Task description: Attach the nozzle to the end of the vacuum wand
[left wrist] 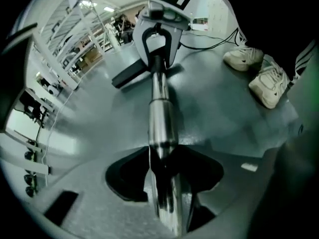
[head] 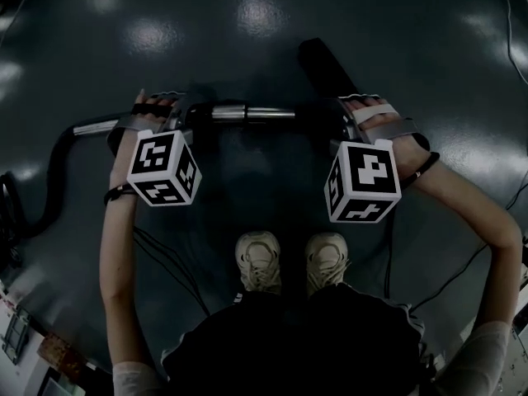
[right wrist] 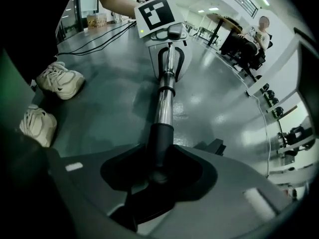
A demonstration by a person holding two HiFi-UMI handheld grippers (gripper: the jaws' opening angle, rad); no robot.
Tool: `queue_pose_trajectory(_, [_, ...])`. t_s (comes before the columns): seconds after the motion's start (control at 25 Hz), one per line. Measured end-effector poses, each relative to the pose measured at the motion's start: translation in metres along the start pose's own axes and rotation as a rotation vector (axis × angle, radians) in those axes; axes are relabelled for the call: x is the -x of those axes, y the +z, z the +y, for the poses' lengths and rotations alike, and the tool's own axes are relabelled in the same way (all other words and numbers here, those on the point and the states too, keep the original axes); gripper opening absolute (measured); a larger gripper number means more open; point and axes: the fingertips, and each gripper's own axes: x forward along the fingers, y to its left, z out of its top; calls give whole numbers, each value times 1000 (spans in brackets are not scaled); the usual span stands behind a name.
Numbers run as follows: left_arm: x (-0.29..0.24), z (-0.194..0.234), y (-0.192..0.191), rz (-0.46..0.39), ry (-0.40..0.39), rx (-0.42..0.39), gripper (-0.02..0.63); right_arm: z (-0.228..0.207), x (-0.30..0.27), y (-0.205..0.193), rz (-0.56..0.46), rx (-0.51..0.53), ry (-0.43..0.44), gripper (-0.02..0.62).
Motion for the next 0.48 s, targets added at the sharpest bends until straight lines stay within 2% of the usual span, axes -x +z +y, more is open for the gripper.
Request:
queue_pose_trajectory(0.04, [-3, 0, -7, 18, -16, 20, 192, 0, 0, -2, 30, -2, 15, 184])
queue_pose_trajectory(0.12, [-4, 0, -9, -3, -35, 46, 181, 0, -1, -8, 100, -11, 45, 187])
queue_pose_trajectory(0.24, [-1, 0, -6, -119, -58, 85, 173, -3, -8, -16, 190, 8, 62, 206])
queue_pose_trajectory(0.32, [2, 1, -3, -214, -77, 141, 172, -3, -9, -15, 164, 45, 52, 204])
queue_pose_trajectory(0.48, [7, 2, 3, -277, -94, 168, 172, -3, -5, -11, -21, 21, 33, 201])
